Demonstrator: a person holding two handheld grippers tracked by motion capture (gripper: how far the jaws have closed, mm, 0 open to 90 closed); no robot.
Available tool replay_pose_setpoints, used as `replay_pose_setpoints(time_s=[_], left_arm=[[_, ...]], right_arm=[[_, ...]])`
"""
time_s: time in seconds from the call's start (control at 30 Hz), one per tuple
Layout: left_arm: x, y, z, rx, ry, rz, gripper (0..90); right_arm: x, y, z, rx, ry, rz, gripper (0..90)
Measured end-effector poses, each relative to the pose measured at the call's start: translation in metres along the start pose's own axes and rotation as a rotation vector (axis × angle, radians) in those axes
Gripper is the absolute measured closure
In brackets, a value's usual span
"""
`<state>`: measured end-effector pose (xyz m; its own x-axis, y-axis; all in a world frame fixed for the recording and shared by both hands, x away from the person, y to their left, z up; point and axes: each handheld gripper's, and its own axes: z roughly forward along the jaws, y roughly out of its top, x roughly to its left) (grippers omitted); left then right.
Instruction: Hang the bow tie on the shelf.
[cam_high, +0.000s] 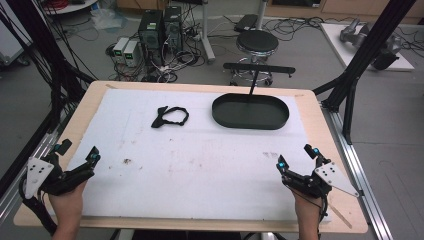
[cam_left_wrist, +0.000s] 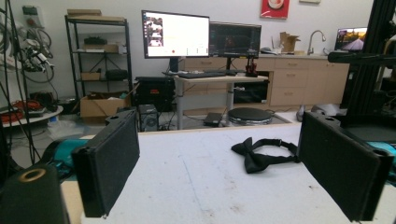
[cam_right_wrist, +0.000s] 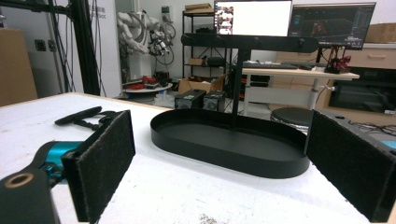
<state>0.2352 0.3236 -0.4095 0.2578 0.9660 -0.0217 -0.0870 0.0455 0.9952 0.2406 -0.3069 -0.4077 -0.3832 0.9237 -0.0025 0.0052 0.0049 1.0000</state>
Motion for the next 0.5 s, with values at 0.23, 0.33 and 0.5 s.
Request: replay_pose_setpoints(time_s=[0.23, 0.33, 0.5], left_arm=[[-0.002, 0.002, 0.003, 0.014, -0.022, 0.001, 17.4], [-0.003, 0.005, 0.006, 0.034, -0.044, -0.015, 18.7], [-0.008, 0.018, 0.018, 0.087, -0.08, -0.004, 18.6]], right_arm=[[0.0, 0.0, 0.001, 0.002, -0.002, -0.014, 7.7], [0.001, 0.0, 0.002, 0.005, 0.001, -0.015, 7.7], [0.0, 0.001, 0.001, 0.002, -0.002, -0.02, 7.7]])
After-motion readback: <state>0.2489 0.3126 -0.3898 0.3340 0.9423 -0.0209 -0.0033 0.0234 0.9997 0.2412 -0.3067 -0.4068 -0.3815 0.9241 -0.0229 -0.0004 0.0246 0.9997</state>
